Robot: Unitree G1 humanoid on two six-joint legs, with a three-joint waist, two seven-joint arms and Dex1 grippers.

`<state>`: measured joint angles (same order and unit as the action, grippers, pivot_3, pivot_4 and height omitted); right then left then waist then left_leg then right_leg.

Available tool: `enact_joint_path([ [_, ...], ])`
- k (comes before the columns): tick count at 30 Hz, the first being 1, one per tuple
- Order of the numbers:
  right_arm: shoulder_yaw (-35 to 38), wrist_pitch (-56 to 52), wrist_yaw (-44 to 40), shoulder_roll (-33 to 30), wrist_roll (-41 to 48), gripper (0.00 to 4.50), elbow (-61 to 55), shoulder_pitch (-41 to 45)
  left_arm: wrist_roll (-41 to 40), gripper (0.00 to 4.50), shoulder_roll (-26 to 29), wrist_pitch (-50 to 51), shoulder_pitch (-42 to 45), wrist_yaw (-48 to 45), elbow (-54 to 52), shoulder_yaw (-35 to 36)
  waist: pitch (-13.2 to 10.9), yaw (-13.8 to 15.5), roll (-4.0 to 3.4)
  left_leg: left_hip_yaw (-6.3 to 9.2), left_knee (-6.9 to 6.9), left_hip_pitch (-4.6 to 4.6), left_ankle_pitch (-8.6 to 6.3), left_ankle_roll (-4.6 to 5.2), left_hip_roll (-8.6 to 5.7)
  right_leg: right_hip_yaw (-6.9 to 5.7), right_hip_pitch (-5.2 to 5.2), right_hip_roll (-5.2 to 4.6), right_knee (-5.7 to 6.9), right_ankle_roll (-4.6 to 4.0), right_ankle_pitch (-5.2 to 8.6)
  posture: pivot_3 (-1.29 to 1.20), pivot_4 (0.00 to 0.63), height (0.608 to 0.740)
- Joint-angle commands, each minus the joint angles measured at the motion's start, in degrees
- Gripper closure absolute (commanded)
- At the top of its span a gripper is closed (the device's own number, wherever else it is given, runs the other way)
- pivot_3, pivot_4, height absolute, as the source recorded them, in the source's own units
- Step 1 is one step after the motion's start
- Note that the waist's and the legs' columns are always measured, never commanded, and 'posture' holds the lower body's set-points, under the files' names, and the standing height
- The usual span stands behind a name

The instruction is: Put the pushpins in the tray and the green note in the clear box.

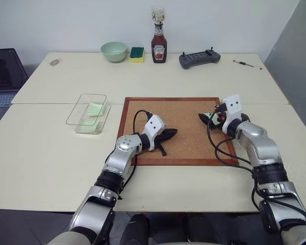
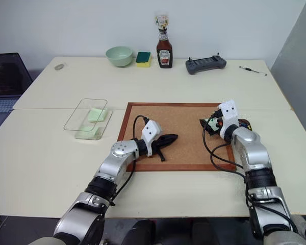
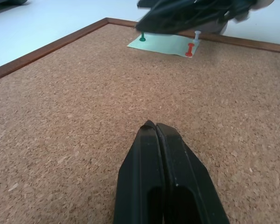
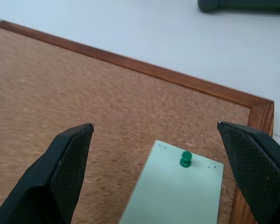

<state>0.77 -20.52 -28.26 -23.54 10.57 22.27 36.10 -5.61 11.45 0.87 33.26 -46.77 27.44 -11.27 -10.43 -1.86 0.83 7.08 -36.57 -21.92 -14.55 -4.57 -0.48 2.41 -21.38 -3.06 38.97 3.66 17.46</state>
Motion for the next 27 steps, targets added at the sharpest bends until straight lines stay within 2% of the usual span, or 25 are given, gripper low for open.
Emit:
enact_joint_path([
  [1, 0.9, 4.0, 0.3, -0.1, -1.4, 0.18, 3.8, 2.7, 0.0, 4.50, -0.8, 1.5, -1.1, 0.0, -1.0, -0.5, 0.0, 0.0, 0.00, 0.00, 0.00, 0.00, 0.00, 0.00, 0.00, 0.00, 0.00, 0.00, 0.00, 0.00, 0.00, 0.00, 0.150, 0.740],
  [3, 0.8, 5.0, 0.4, -0.1, -2.0, 0.47, 5.4, 3.1, -0.1, 4.50, -1.0, 1.9, -1.3, -0.1, -1.4, -0.4, 0.0, -0.1, 0.00, 0.00, -0.01, 0.00, 0.00, 0.00, 0.00, 0.00, 0.00, 0.00, 0.00, 0.00, 0.00, 0.00, 0.150, 0.740],
  [21, 1.0, 7.6, 0.7, 0.8, -3.7, 4.13, 8.3, 3.5, 0.4, 4.50, -1.2, 3.4, -2.3, -0.2, -2.6, -0.5, 0.0, -0.1, -0.01, -0.01, -0.01, 0.00, 0.00, 0.00, 0.01, 0.01, -0.01, 0.00, 0.00, 0.00, 0.00, 0.00, 0.150, 0.740],
  [23, 1.1, 7.7, 0.8, 0.8, -3.8, 4.43, 8.2, 3.4, 0.4, 4.50, -1.2, 3.6, -2.4, -0.2, -2.7, -0.5, 0.0, -0.1, -0.01, -0.01, -0.01, 0.00, 0.00, 0.00, 0.01, 0.01, -0.01, 0.00, 0.00, 0.00, 0.00, 0.00, 0.150, 0.740],
  [27, 1.6, 8.4, 0.7, 0.8, -3.6, 4.43, 7.2, 3.4, 0.7, 4.50, -1.0, 3.9, -3.0, -0.2, -3.3, -0.8, 0.0, -0.1, -0.01, -0.01, -0.01, 0.00, 0.00, 0.00, 0.01, 0.02, -0.01, 0.00, 0.01, 0.00, 0.00, 0.00, 0.150, 0.740],
])
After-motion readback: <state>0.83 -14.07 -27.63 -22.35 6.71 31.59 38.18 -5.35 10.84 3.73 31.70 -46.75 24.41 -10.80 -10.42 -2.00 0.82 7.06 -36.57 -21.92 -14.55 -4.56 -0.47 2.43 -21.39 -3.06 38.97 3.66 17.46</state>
